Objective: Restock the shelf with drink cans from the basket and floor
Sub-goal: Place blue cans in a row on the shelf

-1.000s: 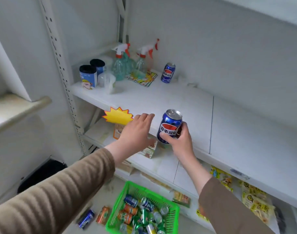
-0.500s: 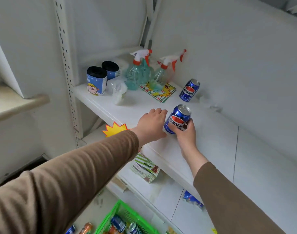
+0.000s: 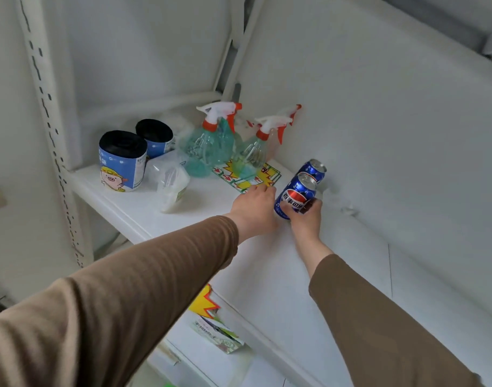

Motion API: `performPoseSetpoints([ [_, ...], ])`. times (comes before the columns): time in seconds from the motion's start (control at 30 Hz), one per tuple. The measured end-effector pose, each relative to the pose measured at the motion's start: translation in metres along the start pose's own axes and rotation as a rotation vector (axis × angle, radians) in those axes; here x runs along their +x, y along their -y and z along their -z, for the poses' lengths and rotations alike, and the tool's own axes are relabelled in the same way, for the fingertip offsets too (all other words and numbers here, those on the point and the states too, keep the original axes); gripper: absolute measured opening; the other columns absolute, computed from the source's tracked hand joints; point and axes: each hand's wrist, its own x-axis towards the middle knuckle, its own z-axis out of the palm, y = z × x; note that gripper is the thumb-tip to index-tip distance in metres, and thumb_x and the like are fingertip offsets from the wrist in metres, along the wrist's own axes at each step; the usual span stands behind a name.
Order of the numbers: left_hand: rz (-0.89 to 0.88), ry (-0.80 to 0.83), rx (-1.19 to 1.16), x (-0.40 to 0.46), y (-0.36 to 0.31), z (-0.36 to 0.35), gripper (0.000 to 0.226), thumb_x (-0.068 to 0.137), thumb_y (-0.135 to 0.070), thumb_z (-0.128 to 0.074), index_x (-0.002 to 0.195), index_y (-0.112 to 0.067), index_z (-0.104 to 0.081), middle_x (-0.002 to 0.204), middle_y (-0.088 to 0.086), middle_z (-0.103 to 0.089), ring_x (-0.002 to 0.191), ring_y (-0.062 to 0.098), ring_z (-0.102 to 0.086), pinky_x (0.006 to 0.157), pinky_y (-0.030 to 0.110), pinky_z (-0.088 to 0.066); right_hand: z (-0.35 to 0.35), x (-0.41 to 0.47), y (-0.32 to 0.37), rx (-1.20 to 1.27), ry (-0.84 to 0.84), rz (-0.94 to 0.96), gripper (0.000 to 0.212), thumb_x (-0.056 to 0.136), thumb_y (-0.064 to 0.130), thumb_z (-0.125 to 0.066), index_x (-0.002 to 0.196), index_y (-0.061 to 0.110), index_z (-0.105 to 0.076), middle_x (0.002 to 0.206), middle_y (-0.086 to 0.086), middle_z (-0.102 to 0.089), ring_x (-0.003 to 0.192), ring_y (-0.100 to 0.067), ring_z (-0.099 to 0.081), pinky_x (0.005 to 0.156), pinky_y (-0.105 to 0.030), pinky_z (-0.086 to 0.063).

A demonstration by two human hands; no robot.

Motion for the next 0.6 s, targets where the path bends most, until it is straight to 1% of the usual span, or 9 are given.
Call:
performPoseSetpoints([
  [0.07, -0.001, 0.010, 0.015, 0.010, 0.003, -0.003, 0.076, 0.079, -0.033, -0.073, 0.143, -0.013, -0.038, 0.134, 0.008, -0.049, 0.124, 0.027, -0.046, 0.096, 0.038, -0.044, -0.004, 0.016, 0.000, -0.061, -0.013, 0.019, 0.059, 0.076, 0.016, -0.084, 0.122, 0.016, -0.047, 0.117, 0.000, -0.064, 0.107, -0.022, -0.064, 0.088, -0.035, -0.052],
  [0.17, -0.018, 0.019, 0.037, 0.021, 0.005, -0.006, 0.077, 0.078, -0.033, -0.075, 0.142, -0.012, -0.039, 0.133, 0.009, -0.049, 0.122, 0.028, -0.046, 0.095, 0.038, -0.045, -0.009, 0.032, 0.000, -0.119, -0.036, 0.018, 0.062, 0.078, 0.018, -0.083, 0.130, 0.014, -0.049, 0.123, -0.004, -0.066, 0.110, -0.023, -0.063, 0.091, -0.036, -0.051],
  [0.33, -0.049, 0.024, 0.066, 0.033, 0.007, -0.012, 0.077, 0.077, -0.033, -0.076, 0.141, -0.012, -0.039, 0.133, 0.008, -0.049, 0.123, 0.028, -0.046, 0.094, 0.039, -0.045, -0.014, 0.043, -0.004, -0.135, -0.061, 0.002, 0.061, 0.080, 0.018, -0.081, 0.132, 0.014, -0.050, 0.125, -0.007, -0.066, 0.113, -0.026, -0.063, 0.098, -0.041, -0.051],
  [0.6, -0.072, 0.033, 0.073, 0.038, 0.009, -0.015, 0.078, 0.078, -0.035, -0.076, 0.143, -0.013, -0.038, 0.135, 0.008, -0.048, 0.123, 0.027, -0.045, 0.095, 0.039, -0.044, -0.015, 0.044, -0.004, -0.135, -0.037, -0.023, 0.062, 0.081, 0.016, -0.081, 0.135, 0.013, -0.050, 0.127, -0.008, -0.066, 0.117, -0.026, -0.063, 0.099, -0.038, -0.049],
])
